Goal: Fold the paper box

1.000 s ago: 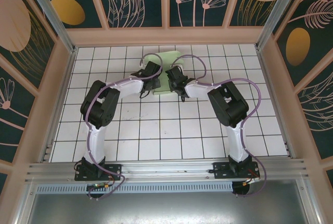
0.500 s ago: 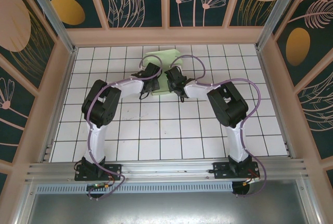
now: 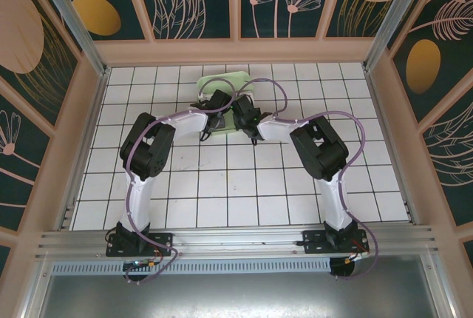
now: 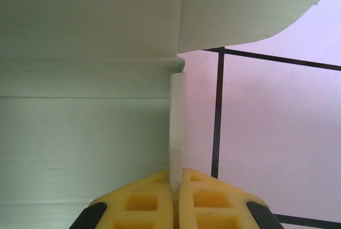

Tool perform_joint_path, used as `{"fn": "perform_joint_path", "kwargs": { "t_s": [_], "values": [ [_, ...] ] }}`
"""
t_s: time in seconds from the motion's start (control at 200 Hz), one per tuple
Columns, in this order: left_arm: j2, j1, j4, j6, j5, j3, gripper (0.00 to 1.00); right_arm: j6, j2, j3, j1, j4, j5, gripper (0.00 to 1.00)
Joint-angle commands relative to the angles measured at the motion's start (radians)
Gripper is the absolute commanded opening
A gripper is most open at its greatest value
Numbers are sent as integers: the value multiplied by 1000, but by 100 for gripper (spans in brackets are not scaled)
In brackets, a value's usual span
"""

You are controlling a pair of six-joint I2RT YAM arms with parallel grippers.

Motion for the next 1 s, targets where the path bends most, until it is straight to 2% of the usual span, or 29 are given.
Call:
{"fn": "perform_joint_path", "kwargs": {
  "t_s": [0.0, 0.1, 0.21, 0.475, 0.731, 0.991],
  "values": [
    [79, 12, -56, 0, 8, -54, 0, 39, 74, -42, 11, -113, -83, 0],
    [43, 13, -17, -9, 69, -70, 0, 37, 62, -42, 9, -119, -78, 0],
    [-7, 12, 7, -8, 118, -73, 11, 40, 51, -43, 8, -125, -71, 0],
    [-64, 13, -5, 3, 155, -52, 23, 69, 27, -43, 9, -123, -54, 0],
    [-106, 13, 5, 1, 184, -52, 29, 87, -2, -54, 8, -107, -51, 28],
    [-143, 12, 17, 3, 188, -61, 32, 100, -47, -74, 8, -82, -60, 42]
  ]
}}
